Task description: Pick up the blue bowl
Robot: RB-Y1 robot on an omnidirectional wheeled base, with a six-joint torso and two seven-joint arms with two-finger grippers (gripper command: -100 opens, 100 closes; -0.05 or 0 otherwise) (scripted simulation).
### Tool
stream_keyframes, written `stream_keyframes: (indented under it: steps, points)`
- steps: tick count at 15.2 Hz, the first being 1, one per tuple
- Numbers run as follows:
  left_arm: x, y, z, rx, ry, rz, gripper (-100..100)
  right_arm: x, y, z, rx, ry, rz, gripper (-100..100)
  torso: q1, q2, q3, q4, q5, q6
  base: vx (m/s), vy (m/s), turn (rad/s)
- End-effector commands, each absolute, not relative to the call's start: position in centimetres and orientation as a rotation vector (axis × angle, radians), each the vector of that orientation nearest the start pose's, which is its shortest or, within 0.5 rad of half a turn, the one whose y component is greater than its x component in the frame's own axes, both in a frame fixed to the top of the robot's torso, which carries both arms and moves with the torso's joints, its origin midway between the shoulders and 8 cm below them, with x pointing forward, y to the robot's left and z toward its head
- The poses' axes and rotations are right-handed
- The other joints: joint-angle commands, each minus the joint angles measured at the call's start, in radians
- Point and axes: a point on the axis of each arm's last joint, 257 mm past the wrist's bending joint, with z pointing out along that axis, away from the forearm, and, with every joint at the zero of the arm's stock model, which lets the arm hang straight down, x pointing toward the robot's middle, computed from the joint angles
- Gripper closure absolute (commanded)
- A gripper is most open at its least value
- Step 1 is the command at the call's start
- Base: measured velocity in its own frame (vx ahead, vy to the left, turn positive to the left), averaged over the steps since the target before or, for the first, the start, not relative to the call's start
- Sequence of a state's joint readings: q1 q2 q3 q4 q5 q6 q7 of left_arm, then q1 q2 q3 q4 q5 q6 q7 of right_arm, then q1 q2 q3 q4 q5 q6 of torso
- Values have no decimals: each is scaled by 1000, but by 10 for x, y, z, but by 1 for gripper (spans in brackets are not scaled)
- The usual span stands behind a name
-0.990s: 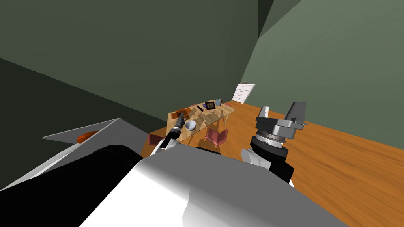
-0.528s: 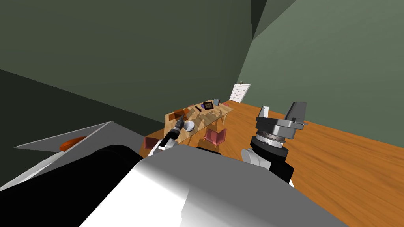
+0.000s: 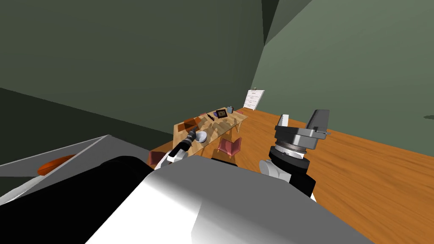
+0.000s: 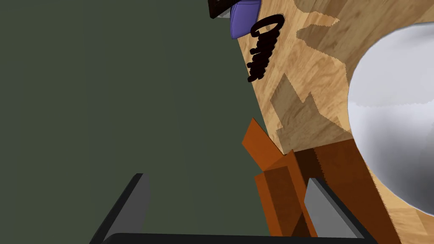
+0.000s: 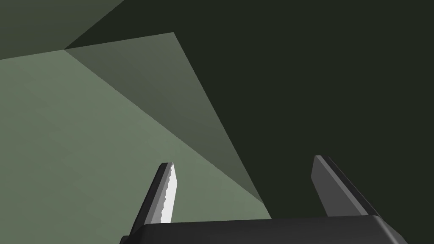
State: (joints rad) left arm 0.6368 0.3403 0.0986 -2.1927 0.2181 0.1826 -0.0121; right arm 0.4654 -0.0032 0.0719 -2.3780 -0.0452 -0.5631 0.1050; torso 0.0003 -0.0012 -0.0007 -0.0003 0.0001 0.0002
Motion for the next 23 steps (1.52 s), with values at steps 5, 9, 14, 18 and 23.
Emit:
stream_keyframes:
  steps: [5, 9, 14, 18, 23]
  points:
    - [349, 386, -247, -1375, 1409, -831, -100, 313, -254, 87, 507, 471, 1355, 0, 0, 0, 0, 0, 0, 0, 14, 4, -88]
    - [339, 395, -267, -1450, 1448, -782, -100, 313, -254, 87, 507, 471, 1355, 0, 0, 0, 0, 0, 0, 0, 16, 3, -99]
    - [319, 410, -293, -1560, 1488, -715, -100, 313, -254, 87, 507, 471, 1355, 0, 0, 0, 0, 0, 0, 0, 15, 5, -83]
    - [304, 417, -311, -1638, 1523, -661, -100, 313, -254, 87, 507, 471, 1355, 0, 0, 0, 0, 0, 0, 0, 17, 4, -102]
    - [279, 429, -335, -1755, 1557, -585, -100, 313, -254, 87, 507, 471, 1355, 0, 0, 0, 0, 0, 0, 0, 18, 5, -84]
